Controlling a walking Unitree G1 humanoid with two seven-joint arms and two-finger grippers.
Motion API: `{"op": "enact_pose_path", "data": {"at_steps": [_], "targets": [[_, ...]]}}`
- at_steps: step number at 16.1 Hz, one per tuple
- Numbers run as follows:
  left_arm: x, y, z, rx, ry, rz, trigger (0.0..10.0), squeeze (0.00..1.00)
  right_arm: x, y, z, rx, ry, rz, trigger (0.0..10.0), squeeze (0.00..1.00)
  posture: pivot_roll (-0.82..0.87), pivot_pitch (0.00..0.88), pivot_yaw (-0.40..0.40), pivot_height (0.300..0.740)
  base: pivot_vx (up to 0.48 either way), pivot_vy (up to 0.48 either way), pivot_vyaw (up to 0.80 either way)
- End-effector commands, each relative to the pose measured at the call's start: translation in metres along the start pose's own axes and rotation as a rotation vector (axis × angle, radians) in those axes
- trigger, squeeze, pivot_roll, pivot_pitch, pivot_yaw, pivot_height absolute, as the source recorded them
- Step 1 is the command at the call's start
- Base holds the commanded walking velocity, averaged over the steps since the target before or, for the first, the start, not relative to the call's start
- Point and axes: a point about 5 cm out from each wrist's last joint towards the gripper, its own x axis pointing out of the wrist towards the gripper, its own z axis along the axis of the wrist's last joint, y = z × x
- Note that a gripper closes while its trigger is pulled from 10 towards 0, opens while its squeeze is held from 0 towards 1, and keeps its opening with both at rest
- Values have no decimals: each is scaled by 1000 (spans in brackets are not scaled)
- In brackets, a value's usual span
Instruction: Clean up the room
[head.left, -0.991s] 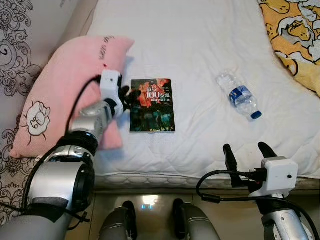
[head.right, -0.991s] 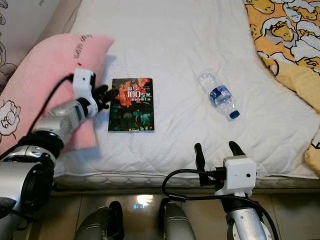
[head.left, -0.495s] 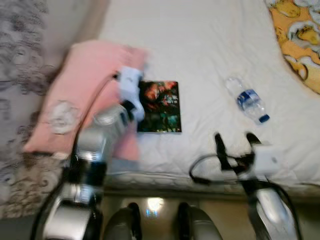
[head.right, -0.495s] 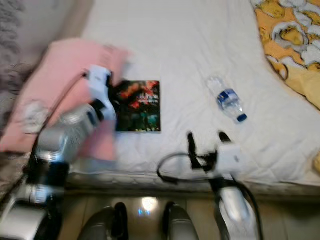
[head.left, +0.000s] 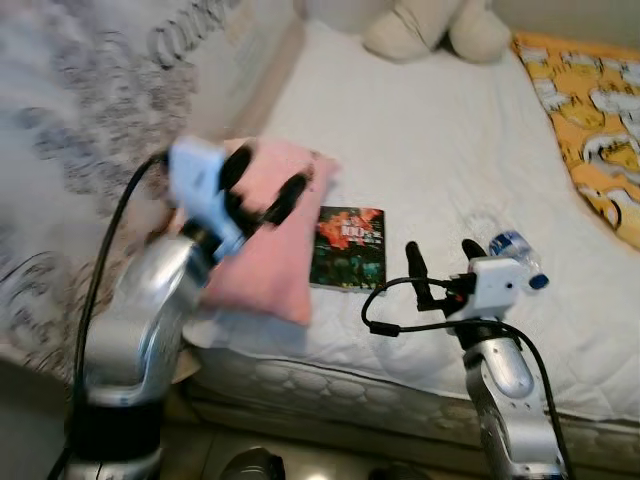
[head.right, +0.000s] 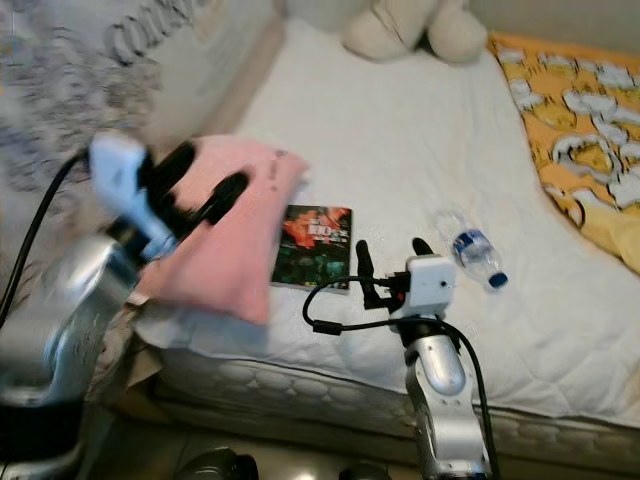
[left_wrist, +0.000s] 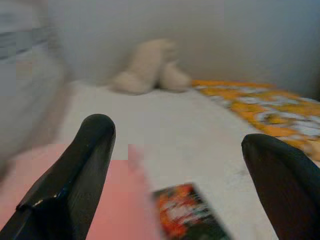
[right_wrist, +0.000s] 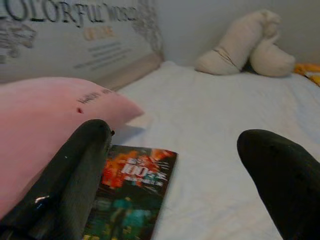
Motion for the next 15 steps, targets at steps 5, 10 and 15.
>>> {"op": "enact_pose_path", "data": {"at_steps": [5,10,15], "targets": [[-5,26,-70,-17,127,204,10000,55,28,0,8,-25,-72,-3,10000,353,8,0,-19,740,0,-467,0],[8,0,-69,-2,70,107,10000,357,16,-28,-6,-37,-12,-145,10000,349,-43,0,-21,740,0,-457,0],[18,3,-66,54,68,43,10000,0,8,-27,-11,-97,18,-167,10000,365,-74,0,9,740,0,-439,-285]]}}
